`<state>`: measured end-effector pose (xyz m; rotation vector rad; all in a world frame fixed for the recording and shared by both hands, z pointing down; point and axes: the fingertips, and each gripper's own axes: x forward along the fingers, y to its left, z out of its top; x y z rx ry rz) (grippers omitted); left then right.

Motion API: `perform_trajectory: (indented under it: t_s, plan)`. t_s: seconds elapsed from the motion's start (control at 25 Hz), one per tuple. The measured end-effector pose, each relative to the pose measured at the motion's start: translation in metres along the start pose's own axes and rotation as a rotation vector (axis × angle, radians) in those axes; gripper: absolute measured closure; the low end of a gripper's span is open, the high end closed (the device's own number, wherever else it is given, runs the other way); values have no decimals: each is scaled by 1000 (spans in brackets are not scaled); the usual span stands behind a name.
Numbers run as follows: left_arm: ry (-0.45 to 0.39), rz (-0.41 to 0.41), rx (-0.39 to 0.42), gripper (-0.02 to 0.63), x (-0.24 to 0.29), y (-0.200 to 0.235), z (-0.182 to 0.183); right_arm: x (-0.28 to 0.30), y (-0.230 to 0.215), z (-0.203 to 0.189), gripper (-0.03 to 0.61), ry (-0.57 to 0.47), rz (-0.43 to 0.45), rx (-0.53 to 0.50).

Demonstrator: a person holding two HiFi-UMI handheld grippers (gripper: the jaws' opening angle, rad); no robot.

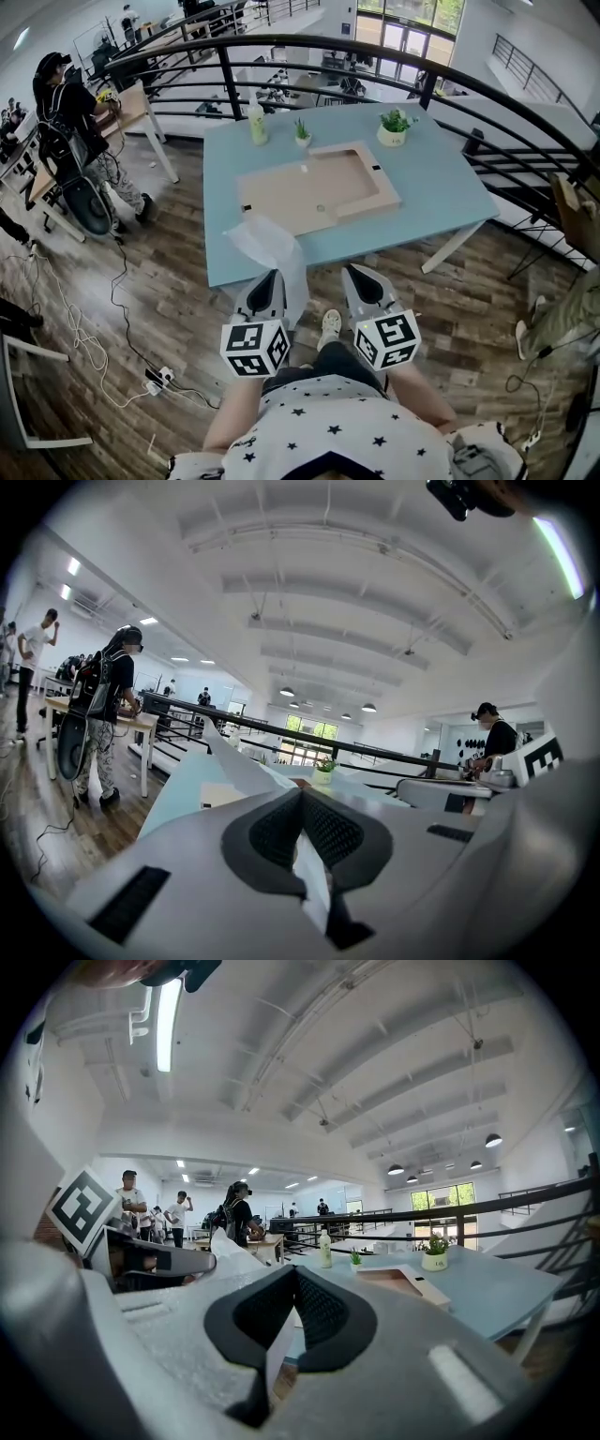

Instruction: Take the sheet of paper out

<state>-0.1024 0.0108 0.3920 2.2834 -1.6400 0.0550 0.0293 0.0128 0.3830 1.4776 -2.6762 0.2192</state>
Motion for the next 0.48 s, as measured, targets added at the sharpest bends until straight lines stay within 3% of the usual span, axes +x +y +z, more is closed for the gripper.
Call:
perform_trajectory:
  t_s: [0.48]
  plan:
    - [-16,-4,13,612,14,-1,2,9,-12,-3,572,4,-7,1]
